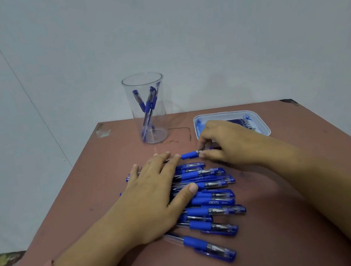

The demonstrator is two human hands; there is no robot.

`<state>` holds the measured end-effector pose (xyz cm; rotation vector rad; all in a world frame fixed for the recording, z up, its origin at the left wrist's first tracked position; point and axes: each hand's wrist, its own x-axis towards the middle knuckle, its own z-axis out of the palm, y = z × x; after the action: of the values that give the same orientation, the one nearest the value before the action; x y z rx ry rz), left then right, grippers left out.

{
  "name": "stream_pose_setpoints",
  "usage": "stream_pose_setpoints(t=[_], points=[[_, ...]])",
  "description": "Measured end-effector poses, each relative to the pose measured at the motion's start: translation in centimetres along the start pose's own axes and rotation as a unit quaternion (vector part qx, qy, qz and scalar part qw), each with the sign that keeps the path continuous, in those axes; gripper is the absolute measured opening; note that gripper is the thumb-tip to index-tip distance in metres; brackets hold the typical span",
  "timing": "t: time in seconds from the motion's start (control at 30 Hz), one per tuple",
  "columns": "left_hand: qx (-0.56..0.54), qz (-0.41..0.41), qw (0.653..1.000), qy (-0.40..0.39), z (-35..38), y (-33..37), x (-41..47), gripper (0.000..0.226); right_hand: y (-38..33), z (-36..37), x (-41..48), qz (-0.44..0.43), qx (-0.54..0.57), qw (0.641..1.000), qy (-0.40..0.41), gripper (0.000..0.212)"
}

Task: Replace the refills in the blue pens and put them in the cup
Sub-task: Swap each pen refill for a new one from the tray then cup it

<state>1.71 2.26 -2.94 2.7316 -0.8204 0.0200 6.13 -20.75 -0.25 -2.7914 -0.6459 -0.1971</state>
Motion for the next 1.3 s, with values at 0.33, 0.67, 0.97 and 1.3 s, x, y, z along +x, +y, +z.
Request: stream_pose_setpoints(t=[0.33,0.67,0.97,1.3], points=[[-0.034,0.120,0.976,0.176,-3.0,2.0,4.5,0.044,0.3,-3.2,-5.3,-0.005,0.111,0.984,0.141,0.007],[-0.113,0.156,0.965,0.180,-0.9,2.1,4.9,0.031,0.3,-0.4,-6.1,0.019,0.251,0.950,0.184,0.012],[-0.173,0.112,0.965,0.164,-0.8,1.4,4.8,0.029,-0.4,0.5,-5.1,0.010,0.271,0.939,0.214,0.009],[-0.190,0.115,0.968,0.116,-1.1,1.5,4.5,0.024,-1.0,-0.2,-5.2,-0.003,0.232,0.949,0.212,0.014]])
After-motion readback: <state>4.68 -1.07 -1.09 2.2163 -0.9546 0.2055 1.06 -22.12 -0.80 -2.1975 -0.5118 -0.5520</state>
